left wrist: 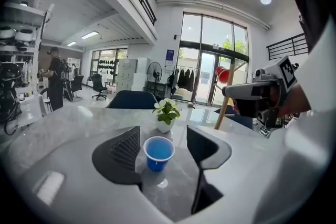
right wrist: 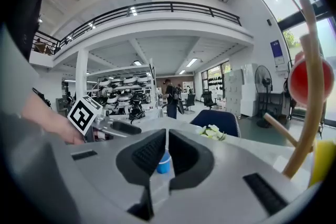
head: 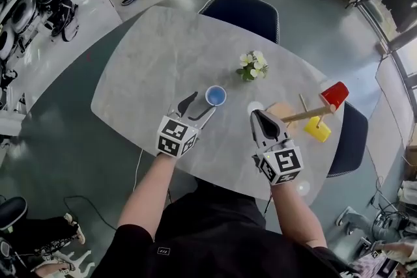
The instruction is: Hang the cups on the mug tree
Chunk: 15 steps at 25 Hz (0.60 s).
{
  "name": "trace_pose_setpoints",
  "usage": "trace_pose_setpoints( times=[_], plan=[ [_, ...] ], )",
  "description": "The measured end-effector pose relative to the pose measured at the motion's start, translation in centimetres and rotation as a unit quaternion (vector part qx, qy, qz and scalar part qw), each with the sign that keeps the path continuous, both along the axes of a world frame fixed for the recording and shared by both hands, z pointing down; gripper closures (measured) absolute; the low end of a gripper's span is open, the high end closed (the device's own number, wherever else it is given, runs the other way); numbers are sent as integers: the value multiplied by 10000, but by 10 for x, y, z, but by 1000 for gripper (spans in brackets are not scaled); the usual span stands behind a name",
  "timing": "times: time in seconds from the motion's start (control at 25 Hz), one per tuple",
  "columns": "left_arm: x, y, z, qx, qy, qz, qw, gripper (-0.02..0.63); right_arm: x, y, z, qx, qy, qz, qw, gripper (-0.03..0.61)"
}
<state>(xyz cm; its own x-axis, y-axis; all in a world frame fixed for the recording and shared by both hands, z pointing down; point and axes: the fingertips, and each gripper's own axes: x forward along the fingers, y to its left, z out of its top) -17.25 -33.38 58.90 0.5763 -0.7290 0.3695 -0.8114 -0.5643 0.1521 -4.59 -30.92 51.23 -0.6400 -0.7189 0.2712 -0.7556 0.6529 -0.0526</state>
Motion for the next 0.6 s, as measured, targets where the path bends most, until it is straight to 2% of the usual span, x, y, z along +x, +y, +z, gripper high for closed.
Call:
trace_pose_setpoints(
  times=[0.2, 0.36, 0.6],
  plan=[
    [0, -13, 35, -157, -21, -150, 9998, 313, -4, -10, 21, -223, -52, 0, 9997, 552],
    [12, -18, 63, -295, -35, 51, 9995, 284, 0, -15, 36, -375, -23, 35, 9993, 552],
    [26, -26, 109, -512, -628, 509, 9954, 242, 4, -17, 49, -553, 89, 42, 9984, 552]
  ],
)
